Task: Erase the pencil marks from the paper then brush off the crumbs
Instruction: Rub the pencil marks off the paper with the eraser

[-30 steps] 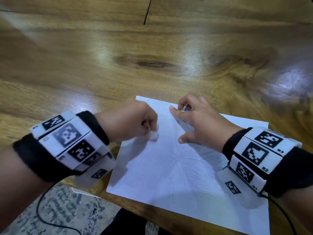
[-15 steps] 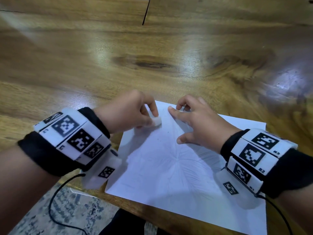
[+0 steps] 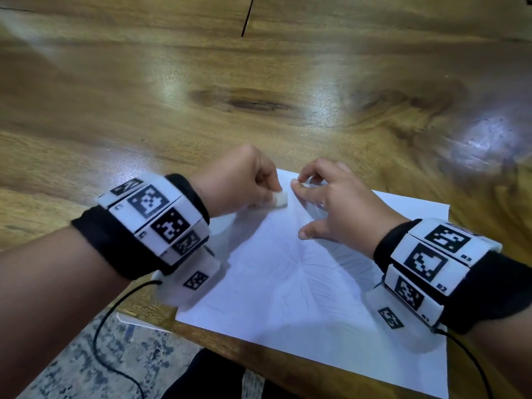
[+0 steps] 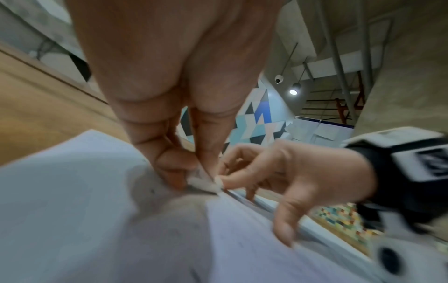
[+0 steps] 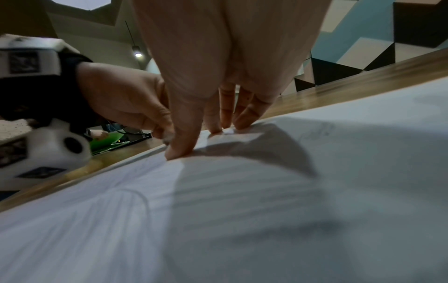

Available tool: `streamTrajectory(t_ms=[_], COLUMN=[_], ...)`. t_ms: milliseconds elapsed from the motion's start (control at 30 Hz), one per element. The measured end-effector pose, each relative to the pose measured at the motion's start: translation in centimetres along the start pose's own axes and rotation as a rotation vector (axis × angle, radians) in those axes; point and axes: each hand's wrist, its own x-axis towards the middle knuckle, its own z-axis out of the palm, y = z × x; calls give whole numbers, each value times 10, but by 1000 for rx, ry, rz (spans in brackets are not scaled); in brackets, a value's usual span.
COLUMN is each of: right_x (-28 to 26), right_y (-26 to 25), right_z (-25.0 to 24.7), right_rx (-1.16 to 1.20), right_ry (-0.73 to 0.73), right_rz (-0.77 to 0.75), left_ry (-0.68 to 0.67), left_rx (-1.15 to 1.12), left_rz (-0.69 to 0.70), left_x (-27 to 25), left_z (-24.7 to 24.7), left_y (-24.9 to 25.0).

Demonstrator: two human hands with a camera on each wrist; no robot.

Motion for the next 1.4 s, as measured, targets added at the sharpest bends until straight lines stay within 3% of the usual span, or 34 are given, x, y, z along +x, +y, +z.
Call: streamTrajectory(t_ms=[100, 233, 300, 400, 467, 567, 633, 667, 800, 833, 1000, 1167, 1400], right_x=[0, 0, 0, -1, -1, 0, 0, 0, 0, 0, 0, -1, -2], right_y=[-1, 0, 0, -1, -1, 0, 0, 0, 0, 0, 0, 0, -1], right_z=[0, 0, -1, -1, -1, -1, -1, 0, 0, 0, 0, 0, -1], right_rx=[-12, -19, -25, -27, -24, -10, 11, 14, 9, 8, 3, 4, 3], right_ry=[-14, -13, -21, -17, -16, -17, -13, -10, -4, -4, -8, 4, -15], right_rz=[6, -9, -10, -12, -15, -9, -5, -5, -5, -5, -9, -13, -12], left_ry=[120, -125, -167, 50, 119, -72, -190, -170, 158, 173, -153, 68, -167], left_rx=[11, 148, 180, 136, 136, 186, 193, 191, 209, 223, 249, 263, 307], left_rz=[6, 88, 91, 63, 89, 167, 148, 135, 73, 70, 117, 125, 177], left_x=[7, -14, -12, 2, 2, -18, -23, -22, -9, -11, -29, -10, -28], left_z=[-1, 7, 4, -3, -1, 10, 12, 10, 2, 2, 5, -9, -8], left_y=[3, 3, 3, 5, 5, 2, 1, 0, -2, -2, -3, -7, -12])
